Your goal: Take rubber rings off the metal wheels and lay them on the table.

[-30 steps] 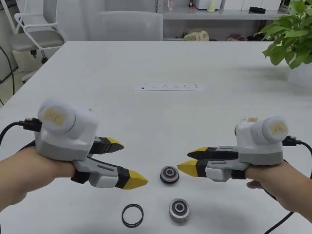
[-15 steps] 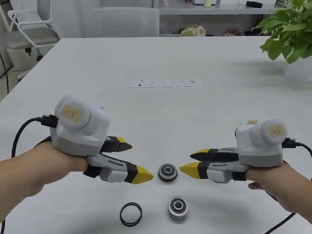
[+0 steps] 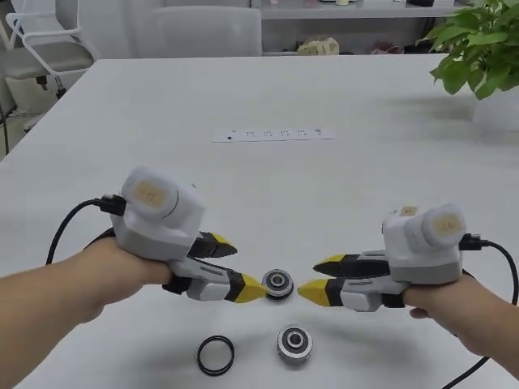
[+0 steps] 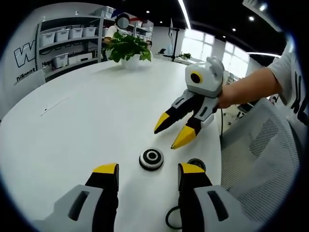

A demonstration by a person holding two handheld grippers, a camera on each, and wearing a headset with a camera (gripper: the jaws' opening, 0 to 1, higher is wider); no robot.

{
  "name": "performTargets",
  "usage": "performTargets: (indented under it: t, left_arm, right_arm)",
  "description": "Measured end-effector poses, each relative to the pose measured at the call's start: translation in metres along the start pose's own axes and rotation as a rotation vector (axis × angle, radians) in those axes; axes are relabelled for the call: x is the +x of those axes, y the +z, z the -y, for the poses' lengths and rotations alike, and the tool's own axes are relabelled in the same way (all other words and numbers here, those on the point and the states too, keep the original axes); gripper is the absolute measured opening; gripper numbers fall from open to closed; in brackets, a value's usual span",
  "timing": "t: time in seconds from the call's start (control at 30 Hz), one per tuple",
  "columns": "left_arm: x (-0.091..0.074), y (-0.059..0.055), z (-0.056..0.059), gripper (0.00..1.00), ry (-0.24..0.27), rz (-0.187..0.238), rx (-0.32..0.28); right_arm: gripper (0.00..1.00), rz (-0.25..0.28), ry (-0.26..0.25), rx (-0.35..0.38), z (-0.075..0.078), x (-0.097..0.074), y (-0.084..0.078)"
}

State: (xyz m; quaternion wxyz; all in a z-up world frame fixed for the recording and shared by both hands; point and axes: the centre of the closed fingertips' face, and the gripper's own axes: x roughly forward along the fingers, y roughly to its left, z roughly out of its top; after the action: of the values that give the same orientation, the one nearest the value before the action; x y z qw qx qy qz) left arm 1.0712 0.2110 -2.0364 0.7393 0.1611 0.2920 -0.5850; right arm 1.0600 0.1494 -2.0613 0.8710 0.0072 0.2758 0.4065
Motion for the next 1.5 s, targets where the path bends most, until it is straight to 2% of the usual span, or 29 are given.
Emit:
performTargets:
  t: [0.23,0.47,0.83,1.03,1.5]
  left_arm:
    - [0.011,-0.001,0.005,0.4,-0.023,-0.008,0.025]
    - [0.022,-0.001,0.006,0.3,-0.036,-0.016,0.045]
    - [0.036,-0.002,0.014,0.22,-0.058,-0.03,0.077]
    - [0.043,-0.001,0.013,0.18,-0.048,-0.032,0.078]
    - [0.044,-0.003,0.006,0.07,-0.003,-0.012,0.122]
  right_arm:
    - [0.31,-0.006,0.004,0.001,0.0,0.001,-0.002]
    - [0.31,-0.016,0.008,-0.004,-0.001,0.002,-0.005]
    - [0.31,-0.026,0.009,-0.007,-0.002,0.002,-0.009]
    - [0.31,-0.034,0.009,-0.012,-0.003,0.001,-0.012]
    - [0.3,-0.029,0.01,-0.011,-0.003,0.004,-0.012]
